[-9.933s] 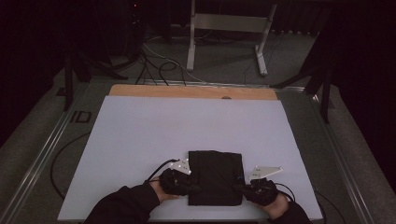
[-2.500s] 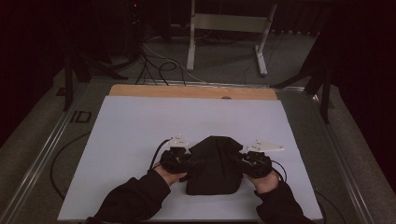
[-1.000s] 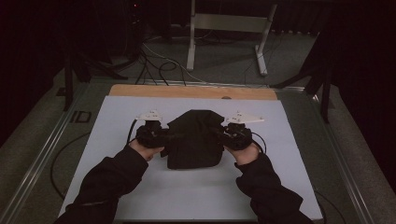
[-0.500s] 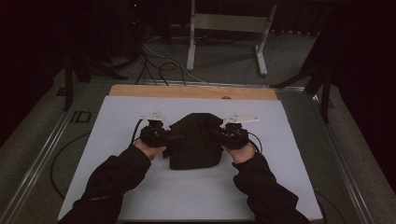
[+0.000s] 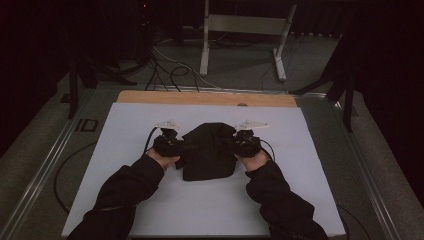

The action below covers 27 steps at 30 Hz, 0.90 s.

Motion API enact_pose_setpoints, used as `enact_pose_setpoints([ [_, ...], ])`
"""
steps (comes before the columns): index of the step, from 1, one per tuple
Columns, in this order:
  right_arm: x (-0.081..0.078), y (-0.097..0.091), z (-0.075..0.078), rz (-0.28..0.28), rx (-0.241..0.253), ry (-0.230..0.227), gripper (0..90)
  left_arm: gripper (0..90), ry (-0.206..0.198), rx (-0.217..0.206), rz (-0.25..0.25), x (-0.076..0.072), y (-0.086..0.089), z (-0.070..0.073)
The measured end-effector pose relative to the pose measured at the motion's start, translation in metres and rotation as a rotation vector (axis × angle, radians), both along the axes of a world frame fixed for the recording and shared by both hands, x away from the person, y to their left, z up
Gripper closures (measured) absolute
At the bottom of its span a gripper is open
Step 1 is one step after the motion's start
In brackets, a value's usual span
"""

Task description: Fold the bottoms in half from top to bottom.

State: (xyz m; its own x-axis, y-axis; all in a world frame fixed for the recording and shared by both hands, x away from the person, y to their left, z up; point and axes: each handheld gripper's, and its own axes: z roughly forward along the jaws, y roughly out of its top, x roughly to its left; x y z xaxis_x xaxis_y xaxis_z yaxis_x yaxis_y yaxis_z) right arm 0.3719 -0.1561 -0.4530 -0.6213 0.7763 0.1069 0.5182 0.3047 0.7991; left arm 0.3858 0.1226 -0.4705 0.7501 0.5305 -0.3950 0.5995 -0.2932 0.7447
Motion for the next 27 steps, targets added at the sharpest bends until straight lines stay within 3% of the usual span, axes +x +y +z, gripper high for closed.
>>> enact_pose_setpoints([
  [12,0.019,0.003,-0.011,-0.018,-0.022,0.02,76.5,71.6,0.032,0.014,0.032,0.016,-0.001,-0.009],
  [27,0.044,0.013,-0.026,-0.046,-0.05,0.035,76.5,66.7,0.075,0.06,0.123,0.036,0.001,-0.026],
])
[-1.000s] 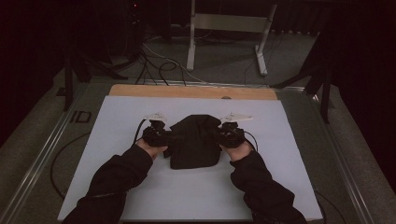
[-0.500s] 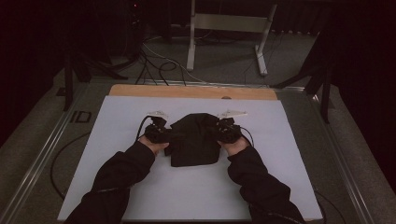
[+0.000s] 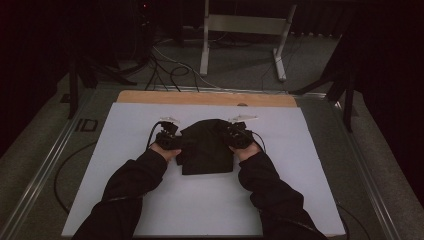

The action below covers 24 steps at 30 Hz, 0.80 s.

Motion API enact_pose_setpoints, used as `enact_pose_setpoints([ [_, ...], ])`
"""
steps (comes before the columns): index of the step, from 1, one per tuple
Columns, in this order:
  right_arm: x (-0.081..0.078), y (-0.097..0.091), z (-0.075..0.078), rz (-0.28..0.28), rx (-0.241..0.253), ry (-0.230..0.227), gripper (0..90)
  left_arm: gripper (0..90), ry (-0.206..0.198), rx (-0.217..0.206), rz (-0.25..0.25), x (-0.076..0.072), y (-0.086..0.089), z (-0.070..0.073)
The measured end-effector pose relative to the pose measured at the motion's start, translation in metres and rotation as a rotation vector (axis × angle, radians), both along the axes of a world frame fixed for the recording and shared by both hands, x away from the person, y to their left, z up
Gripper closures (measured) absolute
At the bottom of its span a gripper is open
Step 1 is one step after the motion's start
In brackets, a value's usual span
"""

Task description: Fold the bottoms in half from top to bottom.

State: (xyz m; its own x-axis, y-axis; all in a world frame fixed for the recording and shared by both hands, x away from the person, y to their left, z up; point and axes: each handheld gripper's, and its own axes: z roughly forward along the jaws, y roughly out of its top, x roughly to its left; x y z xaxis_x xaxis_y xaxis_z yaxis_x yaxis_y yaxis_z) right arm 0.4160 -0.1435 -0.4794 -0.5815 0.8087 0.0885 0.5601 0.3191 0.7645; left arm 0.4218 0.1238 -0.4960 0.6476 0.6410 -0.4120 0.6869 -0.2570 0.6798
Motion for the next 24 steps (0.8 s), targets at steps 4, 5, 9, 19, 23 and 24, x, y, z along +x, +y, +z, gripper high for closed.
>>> enact_pose_setpoints([
  [4,0.005,0.001,-0.002,-0.012,0.001,0.006,76.5,64.7,0.008,0.004,0.016,0.006,0.002,-0.002],
  [5,0.006,0.002,-0.003,-0.016,0.001,0.009,76.5,64.1,0.008,0.004,0.016,0.006,0.002,-0.002],
  [9,0.01,0.002,-0.007,-0.025,-0.001,0.023,76.5,63.0,0.018,0.007,0.035,0.013,0.003,-0.005],
  [19,0.018,0.001,-0.014,-0.048,-0.004,0.041,76.5,59.9,0.017,0.016,0.074,0.025,0.007,-0.004],
  [23,0.022,-0.001,-0.017,-0.053,-0.014,0.043,76.5,60.3,0.01,0.014,0.097,0.029,0.009,-0.003],
  [24,0.022,-0.001,-0.017,-0.053,-0.013,0.046,76.5,65.5,0.013,0.021,0.09,0.03,0.009,-0.004],
])
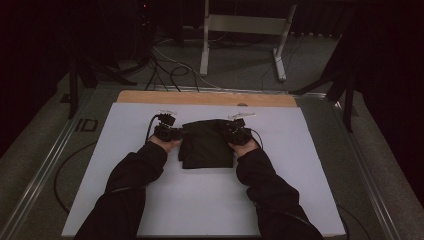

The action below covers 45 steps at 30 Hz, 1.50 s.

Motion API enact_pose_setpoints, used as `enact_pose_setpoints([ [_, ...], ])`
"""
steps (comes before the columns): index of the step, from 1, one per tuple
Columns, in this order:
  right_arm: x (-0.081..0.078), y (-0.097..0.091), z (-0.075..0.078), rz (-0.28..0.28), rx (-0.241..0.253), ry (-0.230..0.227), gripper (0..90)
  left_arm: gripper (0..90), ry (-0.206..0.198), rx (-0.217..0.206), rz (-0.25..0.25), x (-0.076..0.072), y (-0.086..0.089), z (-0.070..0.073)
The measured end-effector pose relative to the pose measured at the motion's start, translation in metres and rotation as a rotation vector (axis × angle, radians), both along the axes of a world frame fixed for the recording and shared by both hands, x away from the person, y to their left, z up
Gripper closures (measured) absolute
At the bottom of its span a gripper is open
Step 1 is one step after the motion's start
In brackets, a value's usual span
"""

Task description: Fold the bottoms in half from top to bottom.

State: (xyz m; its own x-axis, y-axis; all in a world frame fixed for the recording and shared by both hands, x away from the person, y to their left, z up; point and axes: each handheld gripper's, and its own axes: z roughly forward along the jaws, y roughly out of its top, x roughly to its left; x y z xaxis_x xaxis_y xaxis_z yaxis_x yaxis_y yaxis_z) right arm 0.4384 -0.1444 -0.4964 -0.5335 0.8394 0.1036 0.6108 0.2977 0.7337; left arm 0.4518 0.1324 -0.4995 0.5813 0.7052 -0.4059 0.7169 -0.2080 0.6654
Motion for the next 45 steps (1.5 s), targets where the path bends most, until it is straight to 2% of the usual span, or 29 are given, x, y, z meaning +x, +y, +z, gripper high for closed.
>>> enact_pose_setpoints([
  [2,0.002,0.001,-0.002,-0.006,-0.002,0.006,76.5,78.5,-0.003,0.027,-0.012,0.003,-0.003,-0.001],
  [8,0.006,0.0,-0.006,-0.013,-0.006,0.012,76.5,80.8,-0.025,0.046,0.001,0.006,-0.006,-0.001],
  [11,0.009,-0.001,-0.007,-0.019,-0.007,0.017,76.5,81.2,-0.023,0.06,0.019,0.008,-0.007,-0.001],
  [13,0.011,-0.002,-0.007,-0.022,-0.002,0.016,76.3,81.3,-0.046,0.071,0.029,0.008,-0.008,-0.001],
  [16,0.014,-0.002,-0.008,-0.026,0.004,0.017,75.9,80.9,-0.043,0.08,0.024,0.009,-0.01,-0.002],
  [19,0.018,-0.003,-0.013,-0.029,-0.006,0.04,75.0,77.0,-0.027,0.094,0.028,0.013,-0.013,-0.005],
  [21,0.019,-0.003,-0.014,-0.03,-0.01,0.044,74.8,75.7,-0.029,0.102,0.028,0.013,-0.014,-0.006],
  [24,0.021,-0.003,-0.018,-0.032,-0.025,0.049,72.6,66.5,-0.025,0.119,0.027,0.015,-0.016,-0.008],
  [26,0.021,-0.004,-0.018,-0.034,-0.029,0.047,72.1,65.3,-0.024,0.126,0.026,0.016,-0.017,-0.009],
  [30,0.022,-0.005,-0.019,-0.054,-0.043,0.043,66.9,60.6,-0.035,0.148,0.017,0.016,-0.018,-0.01],
  [31,0.023,-0.005,-0.019,-0.068,-0.047,0.047,64.0,56.8,-0.033,0.155,0.018,0.016,-0.018,-0.01],
  [36,0.024,-0.006,-0.018,-0.07,-0.061,0.05,59.9,50.3,-0.022,0.167,0.035,0.016,-0.015,-0.01],
  [38,0.023,-0.007,-0.018,-0.074,-0.065,0.05,59.6,50.2,-0.018,0.156,0.036,0.015,-0.014,-0.009],
  [40,0.023,-0.008,-0.017,-0.073,-0.066,0.052,55.2,48.9,-0.021,0.156,0.028,0.013,-0.013,-0.007],
  [41,0.023,-0.009,-0.016,-0.068,-0.057,0.057,49.2,45.7,-0.02,0.147,0.023,0.012,-0.013,-0.007],
  [44,0.023,-0.01,-0.015,-0.064,-0.048,0.064,44.5,42.5,-0.023,0.124,0.01,0.009,-0.013,-0.003],
  [45,0.023,-0.011,-0.014,-0.06,-0.04,0.065,40.5,38.0,-0.025,0.12,0.003,0.009,-0.013,-0.002],
])
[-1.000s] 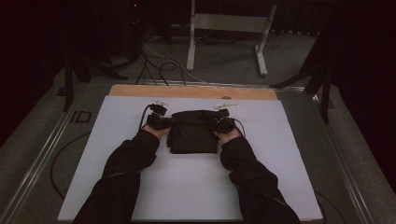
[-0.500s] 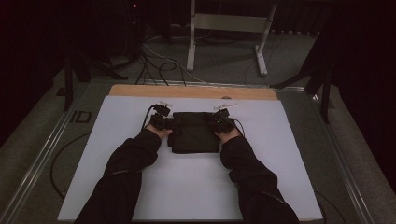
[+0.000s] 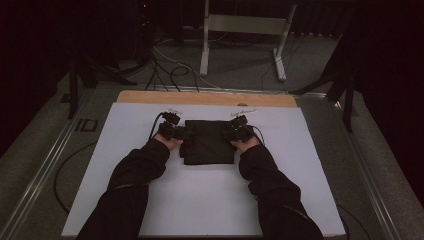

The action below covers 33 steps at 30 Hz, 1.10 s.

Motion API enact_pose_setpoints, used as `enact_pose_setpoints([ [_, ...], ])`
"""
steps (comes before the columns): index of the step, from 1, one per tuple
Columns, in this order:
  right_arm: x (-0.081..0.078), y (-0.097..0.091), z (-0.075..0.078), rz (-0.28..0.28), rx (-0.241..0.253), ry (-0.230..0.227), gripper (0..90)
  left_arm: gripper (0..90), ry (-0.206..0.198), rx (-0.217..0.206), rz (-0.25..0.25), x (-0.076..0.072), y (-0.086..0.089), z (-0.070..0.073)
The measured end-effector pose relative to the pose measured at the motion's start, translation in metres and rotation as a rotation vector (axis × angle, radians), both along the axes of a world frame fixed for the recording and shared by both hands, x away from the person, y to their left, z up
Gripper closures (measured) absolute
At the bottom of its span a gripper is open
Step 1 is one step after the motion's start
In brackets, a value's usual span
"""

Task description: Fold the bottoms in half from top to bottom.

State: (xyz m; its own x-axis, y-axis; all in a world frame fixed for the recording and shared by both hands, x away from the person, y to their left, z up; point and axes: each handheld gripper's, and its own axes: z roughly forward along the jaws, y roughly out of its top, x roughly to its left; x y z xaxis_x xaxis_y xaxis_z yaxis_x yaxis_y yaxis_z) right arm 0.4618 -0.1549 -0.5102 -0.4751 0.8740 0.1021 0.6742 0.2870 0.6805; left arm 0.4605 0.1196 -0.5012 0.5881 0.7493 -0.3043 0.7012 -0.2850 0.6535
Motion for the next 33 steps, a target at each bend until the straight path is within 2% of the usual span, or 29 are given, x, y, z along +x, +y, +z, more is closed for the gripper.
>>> enact_pose_setpoints([
  [2,0.0,0.0,0.005,0.01,0.003,-0.005,33.1,32.2,-0.012,-0.015,-0.01,-0.002,0.0,0.004],
  [3,0.0,0.0,0.005,0.01,0.003,-0.005,33.1,32.2,-0.016,-0.018,-0.013,-0.003,0.0,0.006],
  [5,-0.001,0.001,0.009,0.02,0.011,-0.008,26.9,27.1,-0.021,-0.035,-0.019,-0.004,0.0,0.009],
  [6,-0.001,0.001,0.013,0.026,0.025,-0.014,23.8,21.2,-0.024,-0.042,-0.03,-0.006,0.0,0.01],
  [11,-0.002,0.002,0.019,0.037,0.049,-0.026,17.9,14.9,-0.042,-0.07,-0.081,-0.012,-0.002,0.016],
  [12,-0.004,0.002,0.023,0.055,0.072,-0.03,13.0,13.5,-0.045,-0.06,-0.089,-0.013,-0.003,0.017],
  [13,-0.004,0.002,0.023,0.055,0.072,-0.03,13.0,13.5,-0.048,-0.056,-0.092,-0.015,-0.003,0.018],
  [14,-0.004,0.002,0.025,0.067,0.081,-0.033,13.7,9.6,-0.043,-0.06,-0.105,-0.016,-0.004,0.019],
  [15,-0.006,0.003,0.029,0.068,0.082,-0.045,13.3,1.0,-0.041,-0.054,-0.112,-0.017,-0.004,0.02],
  [19,-0.009,0.003,0.034,0.091,0.081,-0.06,13.3,0.0,-0.055,-0.052,-0.153,-0.025,-0.005,0.024],
  [25,-0.012,0.006,0.041,0.129,0.079,-0.084,13.4,0.0,-0.08,-0.062,-0.171,-0.032,-0.005,0.031],
  [28,-0.016,0.008,0.049,0.153,0.092,-0.106,13.0,0.0,-0.105,-0.087,-0.202,-0.041,-0.006,0.04],
  [31,-0.018,0.009,0.051,0.174,0.098,-0.104,13.0,0.0,-0.112,-0.094,-0.208,-0.043,-0.007,0.04],
  [33,-0.021,0.011,0.052,0.198,0.092,-0.106,12.5,0.0,-0.118,-0.086,-0.236,-0.05,-0.009,0.042],
])
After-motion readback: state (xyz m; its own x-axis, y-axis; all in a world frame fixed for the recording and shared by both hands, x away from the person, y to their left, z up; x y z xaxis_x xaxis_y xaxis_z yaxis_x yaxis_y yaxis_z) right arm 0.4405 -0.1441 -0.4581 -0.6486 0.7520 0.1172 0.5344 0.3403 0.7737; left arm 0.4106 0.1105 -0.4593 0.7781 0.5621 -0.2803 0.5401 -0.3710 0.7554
